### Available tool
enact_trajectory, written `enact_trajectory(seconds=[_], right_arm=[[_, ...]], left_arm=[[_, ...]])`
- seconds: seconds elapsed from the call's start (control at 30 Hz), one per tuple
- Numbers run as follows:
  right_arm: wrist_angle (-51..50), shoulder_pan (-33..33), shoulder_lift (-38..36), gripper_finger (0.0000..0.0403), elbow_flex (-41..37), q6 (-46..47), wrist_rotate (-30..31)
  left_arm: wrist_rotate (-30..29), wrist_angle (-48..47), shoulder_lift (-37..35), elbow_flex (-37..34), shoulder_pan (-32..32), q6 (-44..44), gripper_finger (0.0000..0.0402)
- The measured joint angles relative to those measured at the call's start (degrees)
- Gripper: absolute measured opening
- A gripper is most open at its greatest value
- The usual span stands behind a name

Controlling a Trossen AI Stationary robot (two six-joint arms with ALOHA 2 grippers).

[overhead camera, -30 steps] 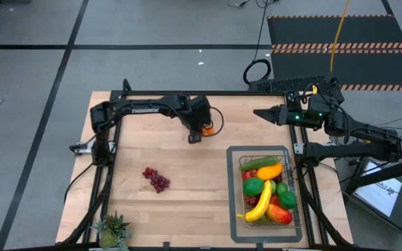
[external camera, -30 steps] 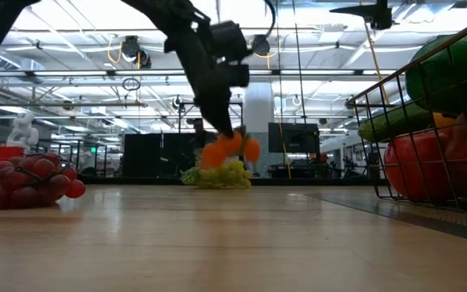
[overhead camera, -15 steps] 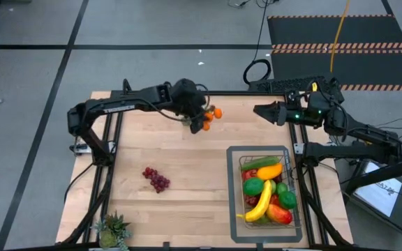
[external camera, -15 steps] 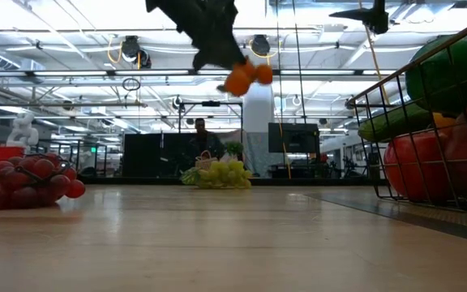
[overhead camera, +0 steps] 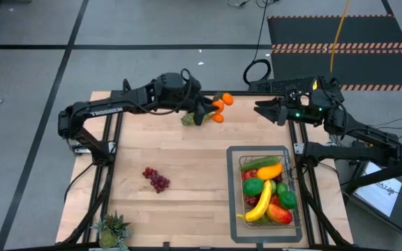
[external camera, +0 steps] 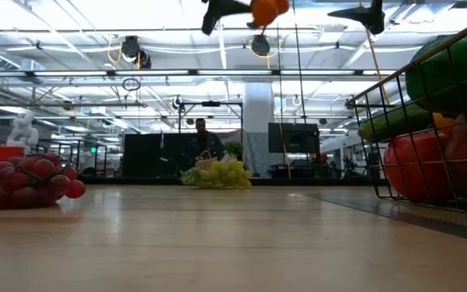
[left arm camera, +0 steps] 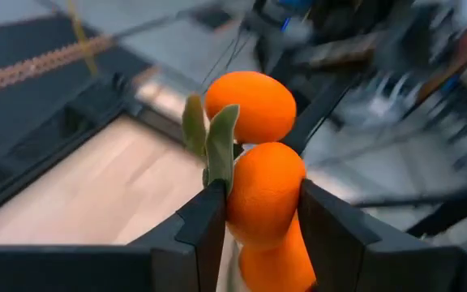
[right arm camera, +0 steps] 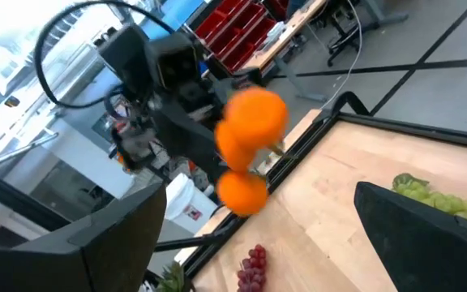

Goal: Build produce basket
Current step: Put the orange tangerines into the wire basket

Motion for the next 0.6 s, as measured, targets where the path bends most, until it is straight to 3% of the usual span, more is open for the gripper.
enact_trajectory(seconds=[0.27, 0.6], right_arm=[[0.40, 0.05, -0.02, 0.0392, 0.00, -0.86, -1.26], [3.19, 0.04, 0.09, 0.0392, 0.00, 1.01, -0.98]], left_arm=[[-0.08, 17.01, -0.01, 0.00, -1.72, -8.29, 0.0145], [-3.41, 30.89, -0.01, 0.00, -2.37, -14.26, 0.0145]])
